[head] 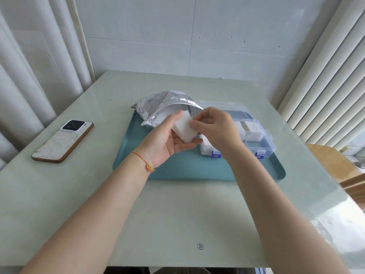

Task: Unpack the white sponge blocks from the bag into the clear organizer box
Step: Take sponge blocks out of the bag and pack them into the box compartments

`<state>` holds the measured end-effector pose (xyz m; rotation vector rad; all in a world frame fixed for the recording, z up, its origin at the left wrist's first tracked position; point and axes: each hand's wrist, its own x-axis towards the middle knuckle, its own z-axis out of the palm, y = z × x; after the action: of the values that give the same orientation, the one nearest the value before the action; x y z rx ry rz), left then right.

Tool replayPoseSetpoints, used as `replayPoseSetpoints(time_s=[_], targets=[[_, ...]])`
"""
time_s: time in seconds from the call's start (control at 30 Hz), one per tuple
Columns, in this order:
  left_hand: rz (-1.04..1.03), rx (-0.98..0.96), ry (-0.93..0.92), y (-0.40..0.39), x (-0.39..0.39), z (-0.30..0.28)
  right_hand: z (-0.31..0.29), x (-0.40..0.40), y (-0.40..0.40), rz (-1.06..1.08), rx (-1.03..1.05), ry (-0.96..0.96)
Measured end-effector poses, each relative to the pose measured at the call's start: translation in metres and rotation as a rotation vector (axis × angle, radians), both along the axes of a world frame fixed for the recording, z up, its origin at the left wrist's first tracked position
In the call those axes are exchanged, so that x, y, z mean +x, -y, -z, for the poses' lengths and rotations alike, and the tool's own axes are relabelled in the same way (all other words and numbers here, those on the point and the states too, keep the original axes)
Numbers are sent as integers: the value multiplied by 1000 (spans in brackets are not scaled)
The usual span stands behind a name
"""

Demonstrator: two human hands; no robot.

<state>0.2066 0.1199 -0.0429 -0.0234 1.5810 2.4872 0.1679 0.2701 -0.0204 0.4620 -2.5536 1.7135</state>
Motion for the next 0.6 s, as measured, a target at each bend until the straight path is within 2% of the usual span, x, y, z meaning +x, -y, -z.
replayPoseSetpoints(time_s=[0.07,0.17,0.3,0.4,0.6], targets=[[-80,-67,2,-1,0,1,5,-2,3,8,168,-127],[-203,-223,12,6,0,3,10,-12,1,80,315,-291],[-298,-442,57,16,-2,4,15,-21,7,44,720,-314],[-264,-409,75,17,0,3,18,-21,22,-26,959,-262],[-140,-255,139,25,3,-2,17,-28,39,-72,1066,-227]])
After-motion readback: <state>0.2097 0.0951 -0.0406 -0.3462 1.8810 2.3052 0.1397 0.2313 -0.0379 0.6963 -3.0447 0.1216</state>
